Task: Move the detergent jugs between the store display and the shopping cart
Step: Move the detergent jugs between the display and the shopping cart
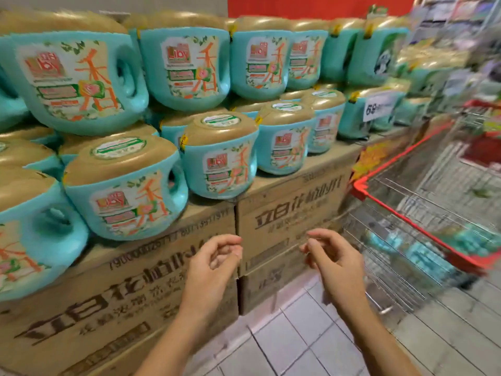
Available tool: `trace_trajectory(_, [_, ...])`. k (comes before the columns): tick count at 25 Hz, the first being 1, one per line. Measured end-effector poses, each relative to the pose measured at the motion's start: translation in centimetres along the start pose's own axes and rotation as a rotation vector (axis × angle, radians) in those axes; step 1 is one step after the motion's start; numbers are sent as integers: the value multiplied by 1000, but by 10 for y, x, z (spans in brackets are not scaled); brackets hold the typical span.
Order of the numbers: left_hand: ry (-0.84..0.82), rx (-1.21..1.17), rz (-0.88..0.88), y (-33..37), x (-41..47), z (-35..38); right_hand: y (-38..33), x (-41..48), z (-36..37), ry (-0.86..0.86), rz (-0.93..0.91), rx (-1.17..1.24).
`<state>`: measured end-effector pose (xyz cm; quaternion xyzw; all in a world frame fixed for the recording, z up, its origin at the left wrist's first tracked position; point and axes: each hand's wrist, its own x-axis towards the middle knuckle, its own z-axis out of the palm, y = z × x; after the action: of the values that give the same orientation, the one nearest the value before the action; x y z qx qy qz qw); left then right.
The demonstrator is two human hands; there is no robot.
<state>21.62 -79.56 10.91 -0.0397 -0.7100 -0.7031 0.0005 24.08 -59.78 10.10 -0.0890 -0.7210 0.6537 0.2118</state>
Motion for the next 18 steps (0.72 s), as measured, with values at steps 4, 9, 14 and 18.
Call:
trace_trajectory(4, [-159,55,-141,-37,-23,57,35,-47,-82,167,166,-74])
trace_trajectory(9, [-404,131,-321,-77,-55,146,66,-103,-186,375,323,-146])
trace_trajectory(14, [-529,207,-396,-102,-80,246,93,-139,-300,556,486,-183])
trace_trajectory(18, [-579,224,-434,-109,-96,336,99,-136,-384,601,511,-240])
